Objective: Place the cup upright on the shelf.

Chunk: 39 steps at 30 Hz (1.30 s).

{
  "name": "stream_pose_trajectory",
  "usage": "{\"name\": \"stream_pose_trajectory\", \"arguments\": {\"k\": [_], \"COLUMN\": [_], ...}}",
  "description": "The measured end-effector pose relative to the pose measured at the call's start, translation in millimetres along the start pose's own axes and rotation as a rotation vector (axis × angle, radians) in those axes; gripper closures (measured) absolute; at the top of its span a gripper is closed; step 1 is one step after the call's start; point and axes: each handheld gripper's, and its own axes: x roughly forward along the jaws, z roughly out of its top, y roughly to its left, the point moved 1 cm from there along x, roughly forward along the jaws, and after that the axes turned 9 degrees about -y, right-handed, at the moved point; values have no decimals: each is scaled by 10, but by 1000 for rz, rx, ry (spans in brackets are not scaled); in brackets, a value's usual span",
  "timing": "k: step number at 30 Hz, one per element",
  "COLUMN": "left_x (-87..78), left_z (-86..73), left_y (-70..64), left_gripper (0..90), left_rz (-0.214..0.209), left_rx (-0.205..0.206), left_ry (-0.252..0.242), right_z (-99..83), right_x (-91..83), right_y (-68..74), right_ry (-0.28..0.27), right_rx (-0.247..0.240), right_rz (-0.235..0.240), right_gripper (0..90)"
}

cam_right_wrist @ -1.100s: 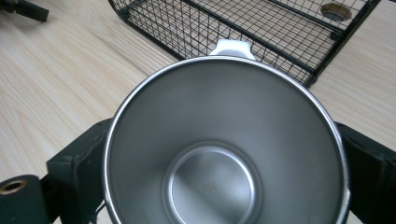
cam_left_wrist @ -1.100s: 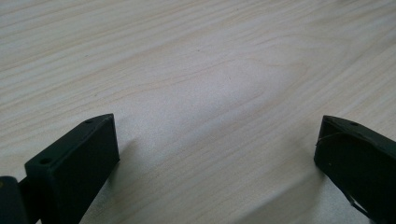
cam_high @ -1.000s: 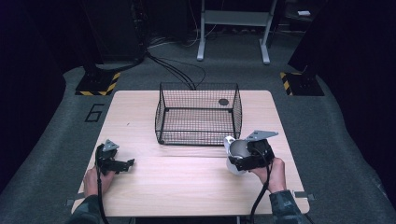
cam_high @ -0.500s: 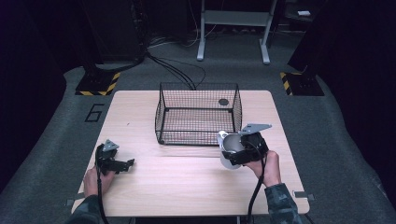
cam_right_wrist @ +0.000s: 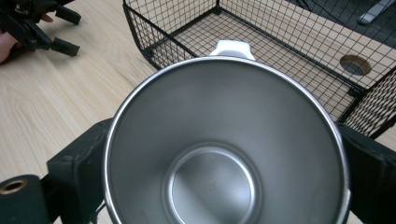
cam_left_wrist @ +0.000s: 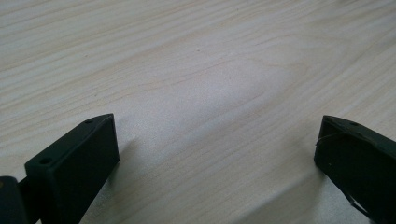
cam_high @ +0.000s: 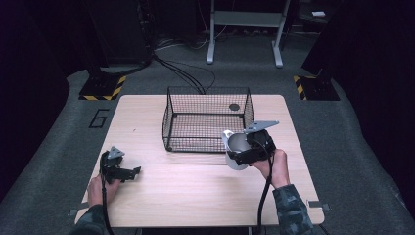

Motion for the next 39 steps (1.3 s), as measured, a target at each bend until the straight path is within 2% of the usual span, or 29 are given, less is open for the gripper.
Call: {"name": "stream_pose_trajectory", "arguments": {"k": [19,20,39], "left_x": [0,0,0], "left_z": [0,0,0], "left_y": [0,0,0], "left_gripper": [0,0,0], "left_rz": [0,0,0], "left_rx": [0,1,0], "left_ry": [0,0,0], "right_z": [370,390,706], "right_x": [48,56,232], "right_y": [-32,-45,-136], "right_ry": [-26,-29,-26], "right_rx": [-11,-24,-30], "right_rz": [5,8,12], "right_gripper": [59,59,59]}}
